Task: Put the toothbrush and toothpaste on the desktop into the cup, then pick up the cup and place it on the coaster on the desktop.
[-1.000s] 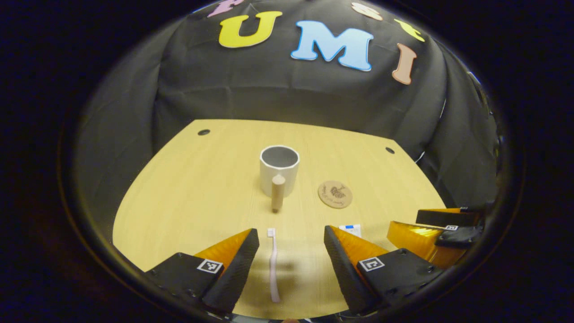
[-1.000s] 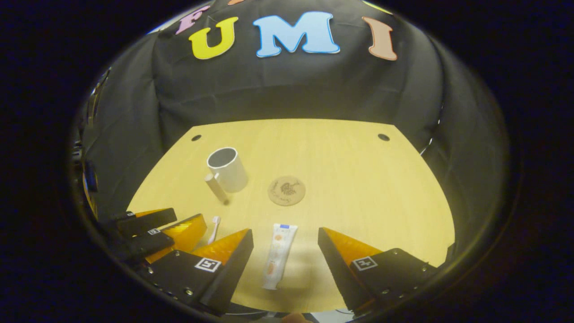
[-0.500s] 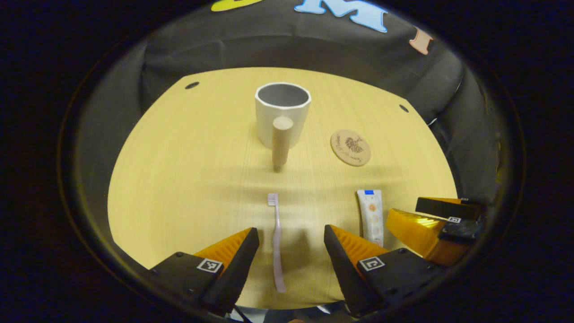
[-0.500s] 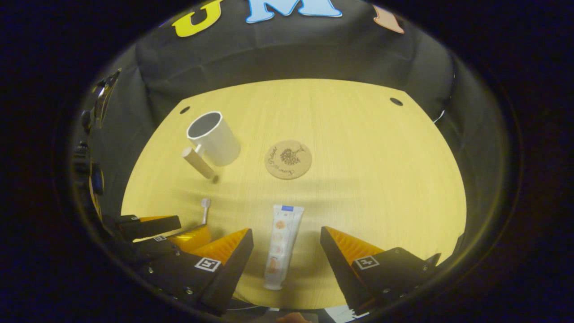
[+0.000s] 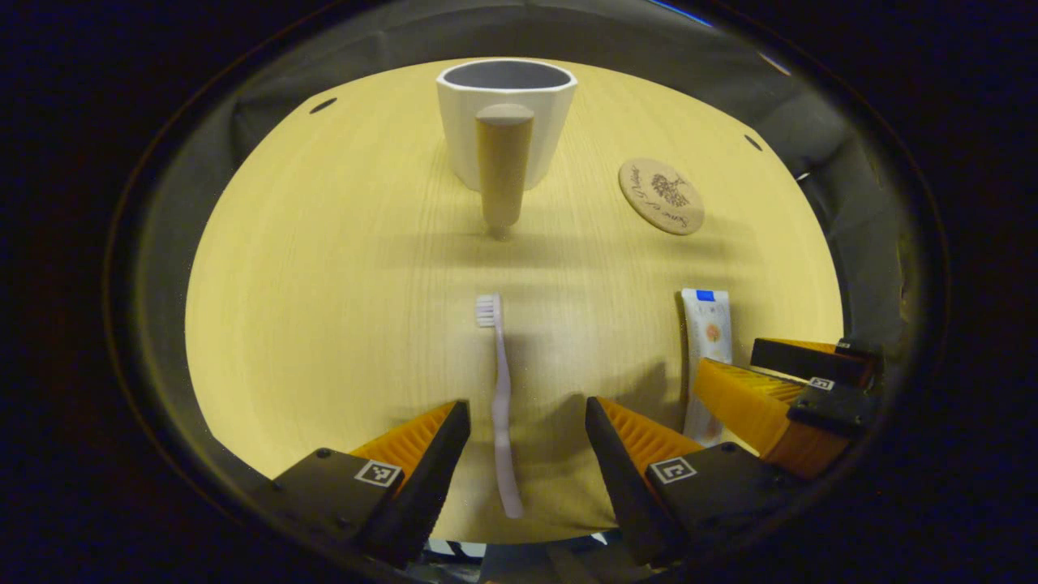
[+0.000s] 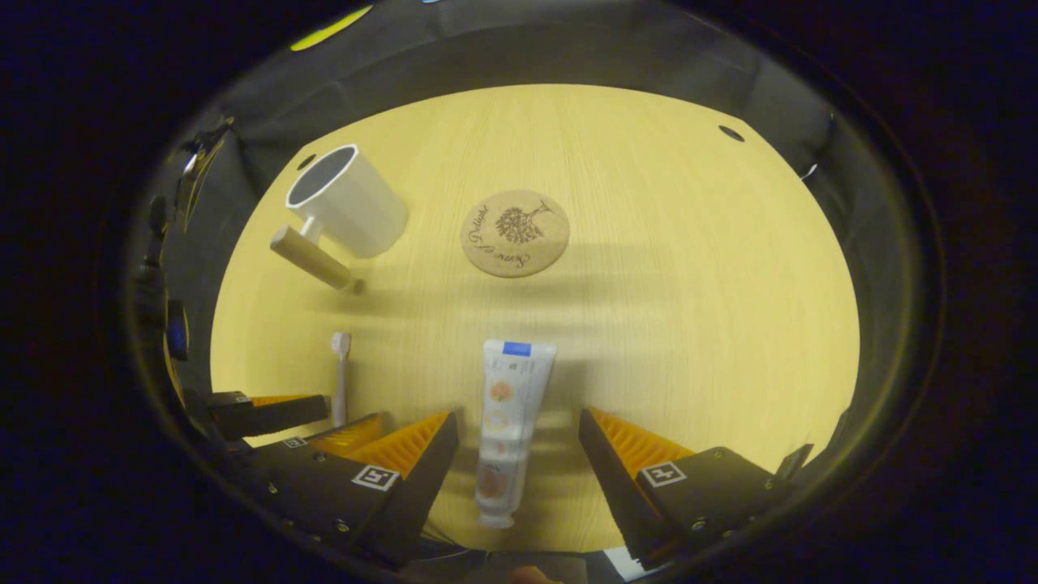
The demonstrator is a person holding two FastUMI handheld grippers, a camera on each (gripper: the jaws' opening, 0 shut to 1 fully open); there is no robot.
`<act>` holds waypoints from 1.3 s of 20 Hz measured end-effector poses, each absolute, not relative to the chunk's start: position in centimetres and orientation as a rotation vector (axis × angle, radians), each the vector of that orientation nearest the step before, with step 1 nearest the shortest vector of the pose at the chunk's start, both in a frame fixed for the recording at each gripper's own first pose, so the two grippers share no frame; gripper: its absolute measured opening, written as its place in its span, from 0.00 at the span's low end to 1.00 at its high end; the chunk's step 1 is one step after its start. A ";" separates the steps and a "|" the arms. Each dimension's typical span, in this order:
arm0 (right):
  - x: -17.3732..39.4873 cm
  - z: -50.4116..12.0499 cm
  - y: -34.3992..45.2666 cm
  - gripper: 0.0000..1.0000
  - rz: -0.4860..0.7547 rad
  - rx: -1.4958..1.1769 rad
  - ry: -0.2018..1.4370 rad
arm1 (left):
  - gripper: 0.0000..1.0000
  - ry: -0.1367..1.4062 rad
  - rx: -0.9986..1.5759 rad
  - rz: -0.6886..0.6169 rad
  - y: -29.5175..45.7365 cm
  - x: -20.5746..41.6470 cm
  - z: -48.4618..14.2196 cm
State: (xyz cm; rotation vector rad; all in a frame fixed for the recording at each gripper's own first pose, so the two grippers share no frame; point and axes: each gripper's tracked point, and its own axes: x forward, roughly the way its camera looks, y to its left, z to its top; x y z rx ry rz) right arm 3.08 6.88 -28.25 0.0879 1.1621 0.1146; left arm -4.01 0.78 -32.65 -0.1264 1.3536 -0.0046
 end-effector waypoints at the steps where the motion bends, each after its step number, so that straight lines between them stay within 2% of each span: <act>1: 3.1 -28.5 6.9 0.92 0.116 0.086 1.172 | 0.95 1.358 -0.116 0.003 1.1 -3.9 -32.6; 2: 3.1 -28.7 7.0 0.92 0.117 0.080 1.180 | 1.00 1.355 -0.107 0.004 1.2 -3.7 -32.9; 3: 3.1 -29.0 7.0 0.92 0.121 0.075 1.189 | 0.85 1.356 -0.102 0.007 1.2 -3.7 -32.9; 4: 3.0 -29.2 7.1 0.92 0.127 0.068 1.198 | 0.77 1.361 -0.089 0.016 1.5 -3.6 -33.0; 5: 3.0 -29.5 7.3 0.92 0.135 0.060 1.205 | 0.81 1.357 -0.073 0.024 1.8 -3.4 -33.0; 6: 2.9 -29.6 7.3 0.92 0.139 0.052 1.211 | 0.81 1.360 -0.055 0.033 2.0 -3.4 -33.1; 8: 2.8 -29.8 7.4 0.90 0.144 0.037 1.215 | 0.62 1.360 -0.036 0.036 2.2 -3.4 -33.2; 9: 2.8 -30.1 7.3 0.81 0.140 0.036 1.215 | 0.51 1.358 -0.031 0.037 2.3 -3.4 -33.1; 10: 2.6 -30.3 7.3 0.72 0.137 0.035 1.223 | 0.47 1.358 -0.033 0.043 2.2 -3.5 -33.2; 11: 2.8 -30.3 7.2 0.69 0.135 0.035 1.217 | 0.42 1.353 -0.024 0.040 2.2 -3.4 -33.1; 12: 3.0 -30.2 7.0 0.65 0.128 0.043 1.215 | 0.43 1.355 -0.033 0.050 2.2 -3.5 -33.2; 13: 2.9 -30.2 7.1 0.54 0.135 0.052 1.220 | 0.33 1.351 -0.028 0.043 2.1 -3.4 -33.2; 15: 2.5 -30.2 7.3 0.54 0.154 0.084 1.245 | 0.28 1.342 -0.032 0.038 2.0 -3.8 -33.4; 17: 2.1 -30.3 7.2 0.33 0.154 0.107 1.265 | 0.18 1.332 -0.028 0.022 2.1 -3.3 -33.1; 18: 2.0 -30.3 7.1 0.33 0.159 0.110 1.265 | 0.24 1.328 -0.032 0.021 2.1 -3.4 -33.2; 19: 2.1 -30.0 7.1 0.33 0.152 0.129 1.254 | 0.19 1.322 -0.036 0.017 2.2 -3.3 -33.2; 20: 1.9 -30.3 7.2 0.24 0.159 0.132 1.255 | 0.19 1.309 -0.033 0.014 2.2 -3.1 -33.2; 21: 1.8 -30.0 7.2 0.23 0.168 0.137 1.251 | 0.26 1.305 -0.041 0.011 2.1 -3.1 -33.1; 22: 2.1 -30.1 7.2 0.23 0.170 0.149 1.232 | 0.13 1.291 -0.041 0.004 2.1 -3.2 -33.1; 23: 2.1 -29.9 7.2 0.19 0.173 0.156 1.223 | 0.14 1.283 -0.047 -0.002 2.1 -3.2 -33.1; 25: 2.1 -29.9 7.3 0.19 0.194 0.178 1.215 | 0.10 1.247 -0.078 -0.005 2.0 -2.9 -33.0; 26: 2.0 -29.8 7.3 0.18 0.201 0.183 1.213 | 0.16 1.236 -0.095 -0.007 2.1 -2.9 -33.0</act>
